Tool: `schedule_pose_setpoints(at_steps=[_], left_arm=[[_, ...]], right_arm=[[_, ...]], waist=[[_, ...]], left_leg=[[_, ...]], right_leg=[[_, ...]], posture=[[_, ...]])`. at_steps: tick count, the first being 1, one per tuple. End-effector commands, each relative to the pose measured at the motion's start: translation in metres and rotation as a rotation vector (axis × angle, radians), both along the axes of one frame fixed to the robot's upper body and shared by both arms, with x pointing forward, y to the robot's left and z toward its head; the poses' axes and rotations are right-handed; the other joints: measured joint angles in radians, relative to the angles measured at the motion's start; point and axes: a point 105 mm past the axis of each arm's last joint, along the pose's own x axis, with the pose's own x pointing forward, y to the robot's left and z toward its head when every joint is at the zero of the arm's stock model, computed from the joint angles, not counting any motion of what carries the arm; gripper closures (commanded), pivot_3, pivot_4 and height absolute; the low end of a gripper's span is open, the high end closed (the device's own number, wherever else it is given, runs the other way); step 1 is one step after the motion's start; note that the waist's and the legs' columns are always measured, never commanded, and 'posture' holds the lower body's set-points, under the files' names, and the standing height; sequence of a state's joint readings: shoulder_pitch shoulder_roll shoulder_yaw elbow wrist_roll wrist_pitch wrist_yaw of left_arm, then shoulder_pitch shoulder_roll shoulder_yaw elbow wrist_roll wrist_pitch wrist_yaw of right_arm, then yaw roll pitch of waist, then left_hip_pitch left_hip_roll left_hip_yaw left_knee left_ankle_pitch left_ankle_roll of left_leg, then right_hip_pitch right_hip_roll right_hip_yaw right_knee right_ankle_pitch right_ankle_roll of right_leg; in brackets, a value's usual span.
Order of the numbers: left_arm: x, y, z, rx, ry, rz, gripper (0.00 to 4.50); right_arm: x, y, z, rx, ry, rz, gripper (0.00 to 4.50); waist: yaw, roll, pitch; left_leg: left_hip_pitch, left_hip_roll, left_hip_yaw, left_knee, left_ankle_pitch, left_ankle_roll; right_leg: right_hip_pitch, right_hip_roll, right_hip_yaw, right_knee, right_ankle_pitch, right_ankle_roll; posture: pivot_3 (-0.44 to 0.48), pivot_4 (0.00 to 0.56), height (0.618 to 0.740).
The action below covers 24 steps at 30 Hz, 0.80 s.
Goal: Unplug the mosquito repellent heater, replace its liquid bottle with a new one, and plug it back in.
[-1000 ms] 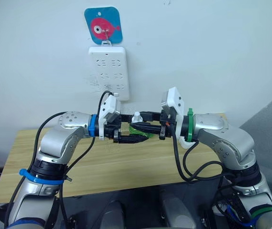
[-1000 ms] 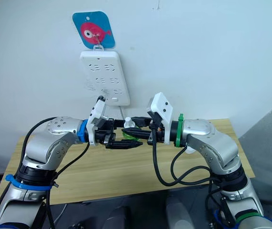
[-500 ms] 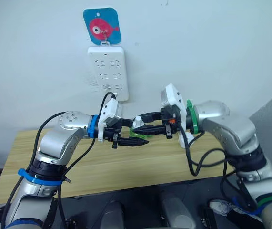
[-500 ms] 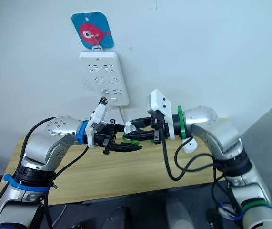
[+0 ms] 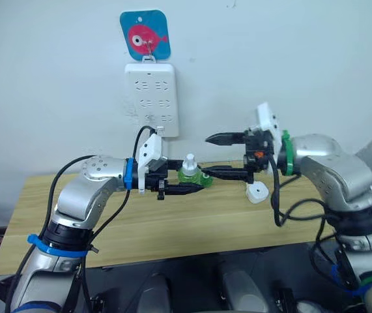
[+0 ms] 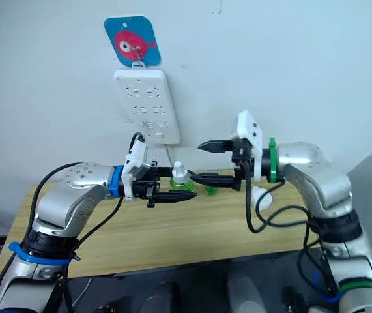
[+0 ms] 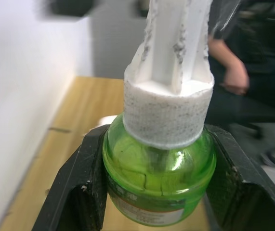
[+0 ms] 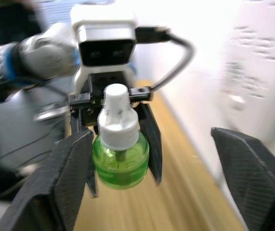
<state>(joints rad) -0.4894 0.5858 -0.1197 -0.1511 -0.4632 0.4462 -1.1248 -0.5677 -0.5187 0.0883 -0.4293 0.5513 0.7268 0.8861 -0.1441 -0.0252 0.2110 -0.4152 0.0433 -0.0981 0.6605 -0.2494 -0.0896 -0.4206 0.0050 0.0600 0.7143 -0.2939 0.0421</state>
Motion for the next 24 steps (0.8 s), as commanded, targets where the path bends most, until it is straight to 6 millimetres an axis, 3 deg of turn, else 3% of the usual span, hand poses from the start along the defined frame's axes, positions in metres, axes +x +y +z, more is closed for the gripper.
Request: schedule_pose_setpoints(at_steps=[1,9,12,18,24], left_arm=[[0.002,-0.002,0.007,-0.032,-0.069,0.041,2.22],[0.006,-0.007,0.010,-0.083,-0.101,0.066,2.22],[0.007,-0.007,0.011,-0.086,-0.102,0.068,2.22],[0.004,-0.004,0.008,-0.068,-0.095,0.063,2.22],[-0.012,0.001,0.001,-0.017,-0.060,-0.038,2.22]], right_arm=[[-0.018,0.015,0.009,0.092,-0.075,-0.095,0.60],[-0.012,0.047,-0.008,0.176,-0.030,-0.274,0.60],[-0.006,0.047,-0.009,0.176,-0.037,-0.295,1.22],[-0.012,0.049,-0.013,0.150,-0.037,-0.214,3.38],[-0.022,0.050,-0.020,-0.015,-0.039,0.162,3.39]], waist=[[-0.001,0.000,0.000],[-0.007,0.003,-0.003],[-0.007,0.003,-0.004],[-0.008,0.003,-0.005],[-0.011,0.003,-0.005]], left_leg=[[0.000,0.000,0.000,0.001,0.000,0.000],[0.001,0.001,0.000,0.001,0.001,-0.001],[0.001,0.000,0.000,0.001,0.001,-0.002],[0.001,0.001,0.000,0.001,0.001,-0.001],[0.001,0.001,0.000,0.001,0.000,0.001]], right_leg=[[0.000,0.000,0.000,0.001,0.000,0.000],[0.000,0.002,0.001,0.002,0.000,0.000],[0.000,0.001,0.001,0.002,0.000,0.000],[0.000,0.002,0.001,0.002,0.000,0.000],[0.001,0.002,0.000,0.001,0.000,0.000]], posture=[[-0.182,0.144,0.725],[-0.193,0.134,0.725],[-0.190,0.133,0.725],[-0.169,0.133,0.725],[-0.163,0.138,0.725]])
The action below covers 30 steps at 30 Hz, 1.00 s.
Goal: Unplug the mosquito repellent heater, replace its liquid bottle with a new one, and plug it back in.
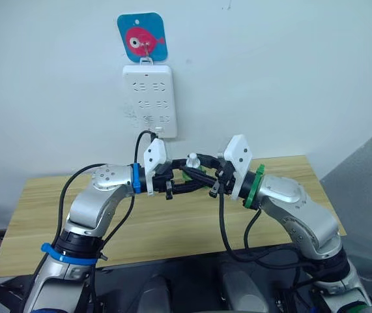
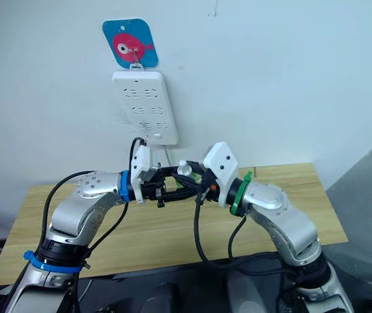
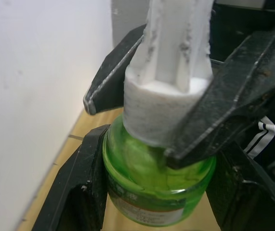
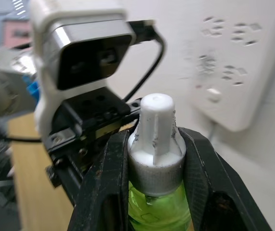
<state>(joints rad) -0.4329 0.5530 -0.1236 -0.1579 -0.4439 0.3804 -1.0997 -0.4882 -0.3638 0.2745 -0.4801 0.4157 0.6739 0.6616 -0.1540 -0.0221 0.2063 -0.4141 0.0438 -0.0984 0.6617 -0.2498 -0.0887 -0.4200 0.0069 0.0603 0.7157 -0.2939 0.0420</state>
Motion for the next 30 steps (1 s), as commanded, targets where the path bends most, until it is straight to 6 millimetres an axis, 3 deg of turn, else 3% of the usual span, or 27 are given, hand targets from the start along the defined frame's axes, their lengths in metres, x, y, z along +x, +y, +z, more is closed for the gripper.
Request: schedule_pose_setpoints(at_steps=[1,4,7,13,17,19,24,30], left_arm=[[-0.012,0.005,0.008,0.033,-0.035,-0.078,2.22],[-0.017,0.006,0.007,0.055,-0.030,-0.118,2.22],[-0.015,0.005,0.009,0.042,-0.045,-0.108,2.22],[-0.013,0.005,0.009,0.013,-0.058,-0.064,2.22],[-0.006,0.008,0.011,-0.015,-0.078,-0.010,2.22],[-0.005,0.006,0.012,-0.022,-0.084,-0.005,2.22],[-0.006,0.003,0.012,-0.022,-0.089,-0.020,2.22],[-0.008,-0.002,0.013,-0.015,-0.095,-0.051,2.22]], right_arm=[[-0.015,0.005,0.008,-0.102,-0.036,0.332,3.39],[-0.016,-0.003,0.010,-0.251,-0.007,0.539,3.39],[-0.012,-0.007,0.010,-0.265,0.012,0.543,3.39],[0.012,-0.034,0.026,-0.195,-0.021,0.331,1.24],[-0.002,-0.054,0.035,-0.162,-0.032,0.225,0.02],[-0.012,-0.049,0.031,-0.110,-0.032,0.163,0.00],[-0.013,-0.023,0.026,-0.004,-0.080,0.004,0.00],[0.003,-0.004,0.020,0.007,-0.101,-0.078,0.00]], waist=[[-0.002,0.000,0.000],[-0.003,0.000,0.000],[0.001,0.000,0.000],[0.006,0.000,0.000],[0.016,0.000,0.000],[0.015,0.000,0.000],[0.005,0.001,-0.002],[0.008,0.001,-0.003]], left_leg=[[0.000,0.000,0.000,0.000,0.000,0.000],[0.001,0.000,0.000,0.000,0.000,0.000],[0.001,0.000,-0.002,-0.001,0.000,0.000],[0.000,0.000,-0.002,0.000,0.000,0.000],[-0.001,0.000,-0.002,0.000,0.000,0.000],[-0.001,0.000,-0.002,0.000,0.000,0.000],[0.001,0.001,0.000,0.000,0.000,0.000],[0.001,0.000,0.000,0.000,0.001,-0.001]], right_leg=[[0.000,0.000,0.000,0.000,0.000,0.000],[0.001,0.000,0.000,-0.001,0.000,0.000],[0.001,0.000,-0.003,-0.001,0.000,-0.001],[0.001,-0.001,-0.002,-0.001,0.000,-0.001],[0.001,-0.001,-0.002,-0.001,0.000,-0.001],[0.001,-0.001,-0.002,-0.001,0.000,-0.001],[0.000,0.000,0.000,0.002,0.000,-0.001],[0.001,0.000,0.000,0.001,0.000,-0.001]], posture=[[-0.159,0.139,0.725],[-0.155,0.141,0.725],[-0.144,0.140,0.725],[-0.150,0.139,0.725],[-0.158,0.138,0.725],[-0.158,0.138,0.725],[-0.174,0.136,0.725],[-0.172,0.136,0.725]])
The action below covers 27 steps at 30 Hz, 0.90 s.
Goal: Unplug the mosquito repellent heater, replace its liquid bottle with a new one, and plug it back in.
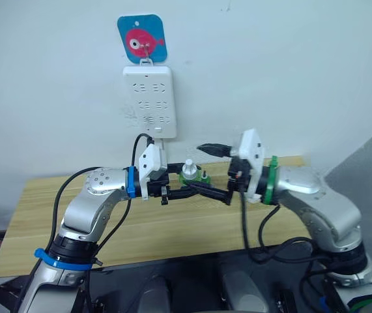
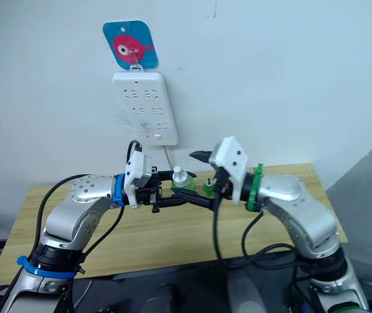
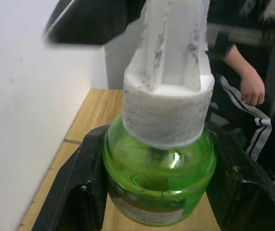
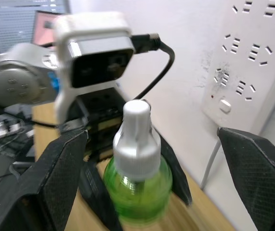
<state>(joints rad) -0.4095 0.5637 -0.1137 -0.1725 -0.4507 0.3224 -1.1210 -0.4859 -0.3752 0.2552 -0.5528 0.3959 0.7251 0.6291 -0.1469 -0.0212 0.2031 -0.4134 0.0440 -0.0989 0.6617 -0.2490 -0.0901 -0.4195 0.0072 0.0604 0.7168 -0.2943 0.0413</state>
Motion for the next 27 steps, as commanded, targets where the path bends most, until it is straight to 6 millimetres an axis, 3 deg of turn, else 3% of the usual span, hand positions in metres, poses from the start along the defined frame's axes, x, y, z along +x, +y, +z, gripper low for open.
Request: schedule_pose_setpoints(at_steps=[1,8,13,16,21,27], left_arm=[[-0.002,-0.005,0.010,-0.004,-0.050,-0.030,2.22],[-0.004,-0.006,0.010,0.000,-0.051,-0.036,2.22],[-0.002,-0.005,0.011,-0.002,-0.051,-0.026,2.22],[-0.001,-0.005,0.011,-0.003,-0.052,-0.022,2.22],[-0.001,-0.006,0.010,-0.001,-0.052,-0.027,2.22],[-0.003,-0.010,0.009,0.001,-0.053,-0.043,2.22]], right_arm=[[0.007,0.001,0.014,0.028,-0.062,-0.036,0.00],[0.015,-0.024,0.018,0.019,-0.034,-0.052,0.00],[0.006,-0.056,0.016,-0.054,0.032,-0.013,0.00],[-0.002,-0.063,0.015,-0.089,0.068,0.034,0.00],[-0.013,-0.034,0.016,-0.049,0.065,0.115,0.00],[0.002,-0.005,0.017,-0.010,0.003,0.075,0.00]], waist=[[0.003,0.000,0.000],[0.003,0.000,0.000],[0.007,0.000,0.000],[0.004,0.000,0.000],[-0.011,0.000,0.000],[-0.016,0.001,-0.001]], left_leg=[[0.000,0.000,0.000,0.000,0.000,0.000],[0.000,0.000,0.000,0.000,-0.001,0.001],[0.000,0.000,0.000,0.000,-0.001,0.002],[0.000,0.000,0.000,0.000,-0.001,0.002],[0.001,0.001,0.000,-0.001,-0.001,0.002],[0.000,0.001,0.000,0.000,-0.001,0.001]], right_leg=[[0.000,0.000,0.000,0.000,0.000,0.000],[0.000,0.000,0.000,0.000,0.000,0.000],[0.001,0.000,-0.001,-0.001,0.000,0.000],[0.001,0.000,0.000,-0.001,0.000,0.000],[0.000,0.002,0.000,-0.001,0.000,0.000],[0.000,0.001,0.000,-0.001,0.000,0.000]], posture=[[-0.171,0.136,0.725],[-0.173,0.138,0.725],[-0.178,0.141,0.725],[-0.181,0.142,0.725],[-0.183,0.140,0.725],[-0.184,0.135,0.725]])
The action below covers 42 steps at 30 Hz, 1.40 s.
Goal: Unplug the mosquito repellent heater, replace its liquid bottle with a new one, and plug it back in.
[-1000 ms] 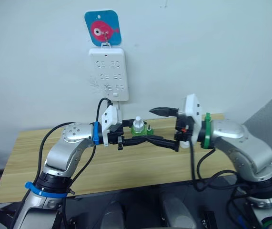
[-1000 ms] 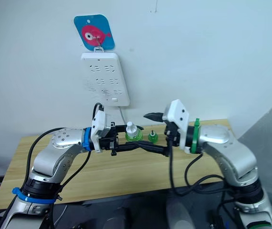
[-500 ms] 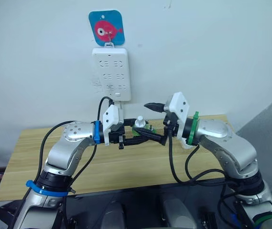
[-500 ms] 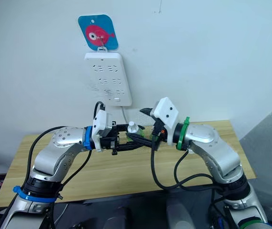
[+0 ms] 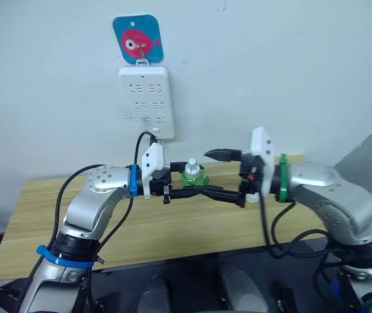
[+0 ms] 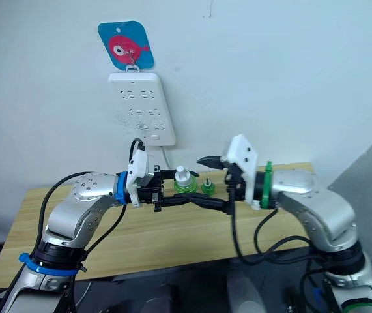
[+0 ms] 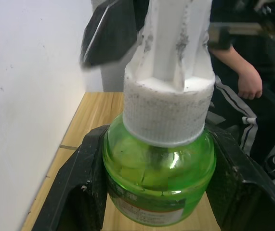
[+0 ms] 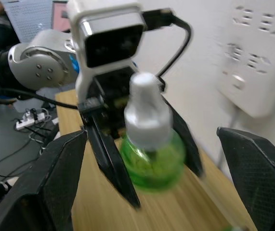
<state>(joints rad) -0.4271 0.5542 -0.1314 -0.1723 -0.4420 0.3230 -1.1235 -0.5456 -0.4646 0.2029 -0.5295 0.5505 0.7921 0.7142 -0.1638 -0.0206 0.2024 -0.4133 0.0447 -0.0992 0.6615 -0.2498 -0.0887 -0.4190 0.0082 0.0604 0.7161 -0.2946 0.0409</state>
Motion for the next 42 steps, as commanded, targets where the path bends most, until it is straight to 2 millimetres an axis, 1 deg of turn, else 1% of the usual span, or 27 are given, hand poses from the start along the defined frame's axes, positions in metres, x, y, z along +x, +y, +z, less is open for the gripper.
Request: schedule_pose_setpoints(at_steps=[1,5,7,9,11,14,17,19,22,27,32,35,39,42], left_arm=[[-0.003,-0.004,0.008,-0.005,-0.046,-0.025,2.22],[-0.004,-0.004,0.007,-0.002,-0.047,-0.029,2.22],[-0.004,-0.003,0.006,-0.001,-0.046,-0.027,2.22],[-0.003,-0.002,0.005,-0.001,-0.046,-0.025,2.22],[-0.003,-0.002,0.005,-0.002,-0.045,-0.023,2.22],[-0.002,-0.001,0.004,-0.002,-0.046,-0.021,2.22],[-0.001,-0.001,0.003,-0.003,-0.048,-0.021,2.22],[-0.001,-0.001,0.003,-0.003,-0.049,-0.021,2.22],[-0.001,-0.001,0.002,-0.003,-0.049,-0.023,2.22],[-0.002,-0.001,0.001,0.003,-0.052,-0.030,2.22],[-0.002,-0.003,0.001,0.001,-0.054,-0.032,2.22],[-0.003,-0.004,0.001,0.000,-0.055,-0.033,2.22],[-0.004,-0.004,0.001,0.001,-0.055,-0.035,2.22],[-0.004,-0.005,0.001,0.001,-0.056,-0.038,2.22]], right_arm=[[0.010,0.008,0.013,0.037,-0.078,-0.043,0.00],[0.020,0.005,0.020,0.075,-0.082,-0.079,0.00],[0.022,-0.005,0.020,0.077,-0.057,-0.092,0.00],[0.023,-0.017,0.015,0.042,-0.039,-0.103,0.00],[0.020,-0.027,0.011,0.003,-0.030,-0.097,0.00],[0.011,-0.040,0.010,-0.035,-0.008,-0.066,0.00],[0.003,-0.047,0.010,-0.061,0.012,-0.036,0.00],[-0.002,-0.047,0.012,-0.063,0.023,-0.017,0.00],[-0.007,-0.042,0.018,-0.032,0.033,0.006,0.00],[-0.010,-0.024,0.024,0.004,0.035,0.041,0.00],[-0.003,-0.003,0.022,-0.002,-0.011,0.049,0.00],[-0.001,0.007,0.017,-0.025,-0.042,0.054,0.00],[0.009,0.013,0.015,-0.024,-0.074,0.025,0.00],[0.020,0.013,0.018,0.001,-0.083,-0.022,0.00]], waist=[[0.001,0.000,0.000],[0.000,0.000,0.000],[0.000,0.000,0.000],[0.001,0.000,0.000],[0.003,0.000,-0.001],[0.002,0.000,-0.001],[-0.002,0.001,-0.001],[-0.004,0.001,-0.001],[-0.004,0.001,-0.001],[-0.003,0.001,-0.001],[-0.004,0.001,-0.001],[-0.003,0.001,-0.001],[-0.003,0.001,-0.001],[-0.003,0.001,-0.001]], left_leg=[[0.000,0.000,0.000,0.000,0.000,0.000],[0.000,0.000,0.000,0.000,0.001,-0.001],[0.000,0.000,0.000,0.000,0.001,-0.001],[0.000,0.000,0.000,0.000,0.000,-0.001],[0.000,0.000,0.000,0.000,0.000,0.000],[0.000,0.000,0.000,0.000,0.000,0.000],[0.000,0.000,0.000,0.000,0.000,0.000],[0.000,0.000,0.000,0.000,0.000,0.000],[0.000,0.000,0.000,0.000,0.000,0.000],[0.000,0.000,0.000,0.000,0.000,0.000],[0.000,0.000,0.000,0.000,0.000,0.000],[0.000,0.000,0.000,0.000,0.000,0.000],[0.000,0.000,0.000,0.000,0.000,-0.001],[0.000,0.000,0.000,0.000,0.000,-0.001]], right_leg=[[0.000,0.000,0.000,0.000,0.000,0.000],[0.000,0.000,0.000,0.000,0.000,0.000],[0.000,0.000,0.000,0.000,0.000,0.000],[0.000,0.000,0.000,0.000,0.000,0.000],[0.000,0.000,-0.001,0.000,0.000,0.000],[0.000,0.000,-0.001,0.000,0.000,0.000],[0.000,0.000,0.000,0.000,0.000,0.000],[0.000,0.000,0.000,0.000,0.000,0.000],[0.000,0.000,0.000,0.000,0.000,0.000],[0.000,0.000,0.000,0.000,0.000,0.000],[0.000,0.000,0.000,0.000,0.000,0.000],[0.000,0.000,0.000,0.000,0.000,0.000],[0.000,0.000,0.000,0.000,0.000,0.000],[0.000,0.000,0.000,0.000,0.000,0.000]], posture=[[-0.182,0.135,0.725],[-0.181,0.134,0.725],[-0.182,0.133,0.725],[-0.184,0.133,0.725],[-0.184,0.133,0.725],[-0.189,0.133,0.725],[-0.191,0.133,0.725],[-0.191,0.134,0.725],[-0.193,0.134,0.725],[-0.191,0.133,0.725],[-0.186,0.131,0.725],[-0.182,0.130,0.725],[-0.180,0.131,0.725],[-0.176,0.132,0.725]])
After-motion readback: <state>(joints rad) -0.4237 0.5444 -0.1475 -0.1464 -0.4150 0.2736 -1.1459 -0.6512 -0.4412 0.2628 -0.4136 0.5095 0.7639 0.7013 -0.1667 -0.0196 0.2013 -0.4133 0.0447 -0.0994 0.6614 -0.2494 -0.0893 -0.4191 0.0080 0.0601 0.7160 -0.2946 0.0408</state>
